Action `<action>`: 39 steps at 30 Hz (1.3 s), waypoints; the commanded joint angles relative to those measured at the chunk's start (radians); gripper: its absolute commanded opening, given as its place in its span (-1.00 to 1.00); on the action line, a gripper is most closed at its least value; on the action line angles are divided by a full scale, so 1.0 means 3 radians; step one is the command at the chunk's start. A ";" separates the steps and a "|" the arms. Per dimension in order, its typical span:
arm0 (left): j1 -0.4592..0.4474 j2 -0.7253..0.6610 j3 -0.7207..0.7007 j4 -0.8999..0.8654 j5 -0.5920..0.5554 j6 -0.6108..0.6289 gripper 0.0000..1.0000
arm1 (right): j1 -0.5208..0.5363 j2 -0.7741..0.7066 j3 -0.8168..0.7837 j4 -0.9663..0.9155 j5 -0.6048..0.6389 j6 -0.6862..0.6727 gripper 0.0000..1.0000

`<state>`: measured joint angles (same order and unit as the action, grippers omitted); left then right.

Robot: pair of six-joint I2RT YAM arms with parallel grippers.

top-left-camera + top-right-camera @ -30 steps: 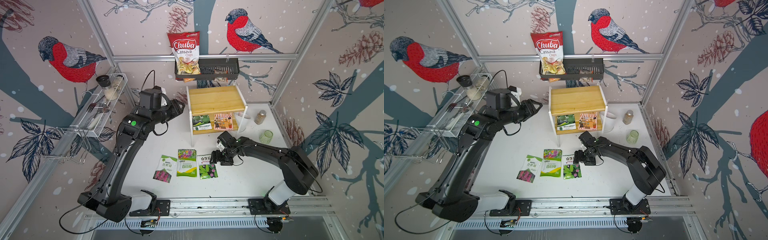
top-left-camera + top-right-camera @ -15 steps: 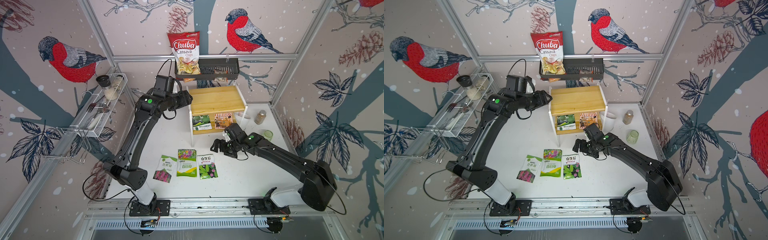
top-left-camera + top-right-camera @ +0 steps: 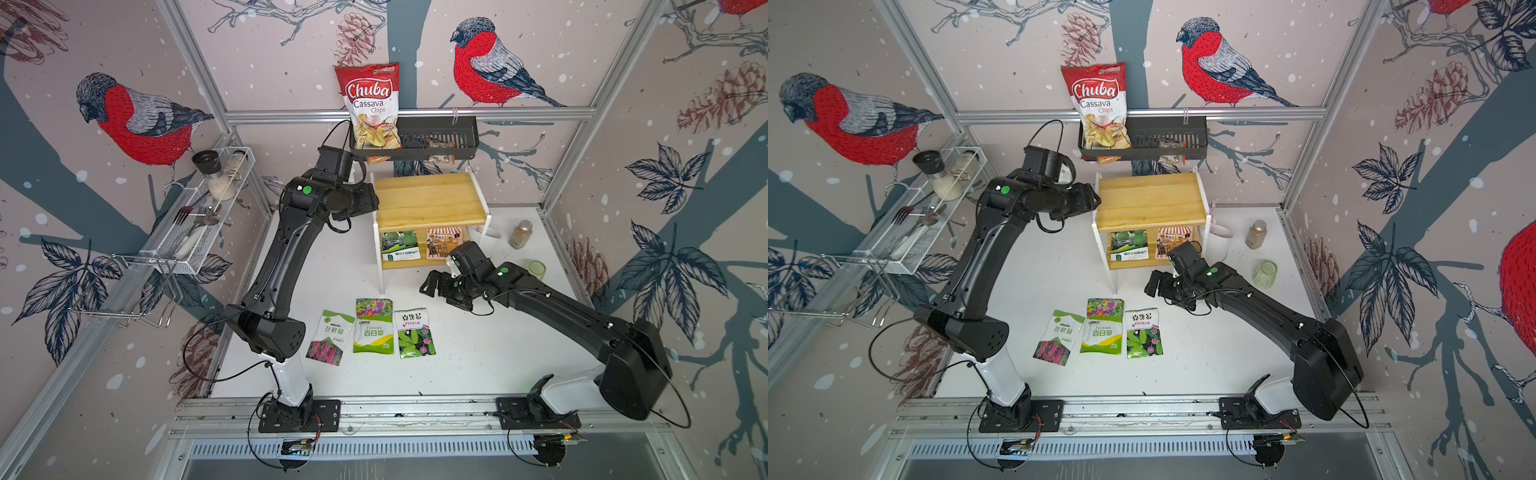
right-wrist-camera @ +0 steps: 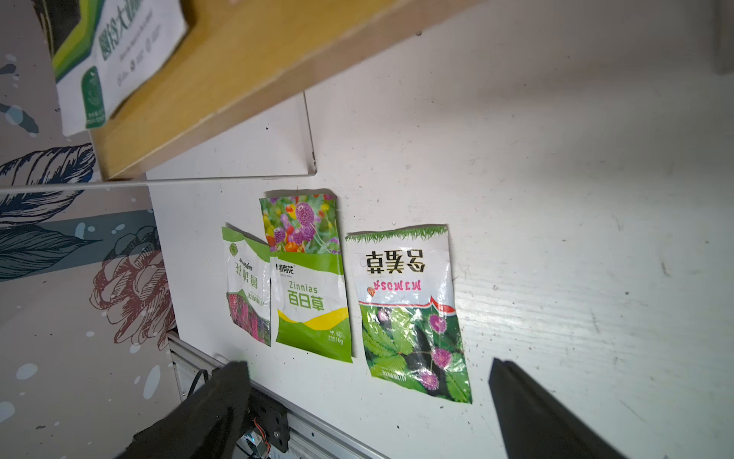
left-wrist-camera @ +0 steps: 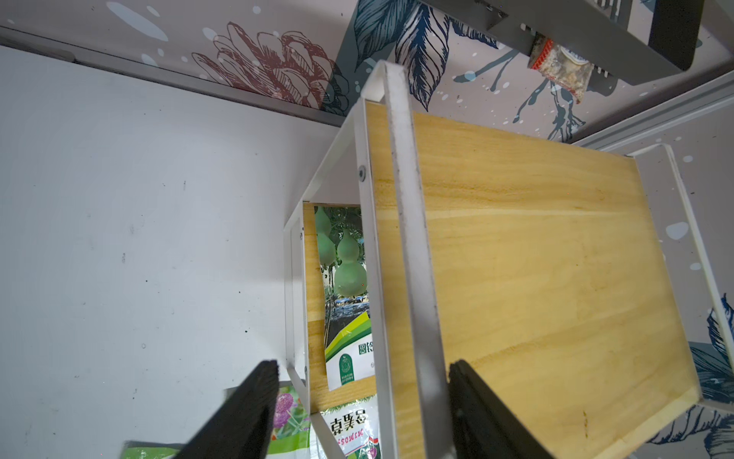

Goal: Take the seed bag off the shelf
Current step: Pick up the seed packet from the shelf.

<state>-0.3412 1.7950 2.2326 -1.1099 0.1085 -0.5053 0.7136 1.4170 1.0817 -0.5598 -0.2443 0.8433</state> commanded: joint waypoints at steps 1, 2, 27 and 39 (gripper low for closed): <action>0.0119 -0.0060 -0.0055 -0.0181 -0.0193 0.0147 0.40 | -0.0021 -0.0008 -0.0026 0.0142 0.0058 0.0073 1.00; 0.0159 -0.0083 -0.0086 -0.0176 -0.0179 0.0155 0.40 | -0.0026 -0.0007 -0.0021 0.0163 0.0041 0.0073 1.00; 0.0084 -0.1493 -0.1724 0.0887 0.0011 -0.0237 0.58 | 0.0608 0.0075 -0.0003 0.1444 0.1215 0.1231 1.00; 0.0088 -0.1530 -0.1917 0.0987 0.0183 -0.0096 0.58 | 0.0829 -0.0525 -0.0861 0.1868 0.2267 0.1996 1.00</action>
<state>-0.3164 1.3422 1.6642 -0.8688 0.1410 -0.5621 0.9630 1.2922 0.8772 -0.0696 0.3183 1.3655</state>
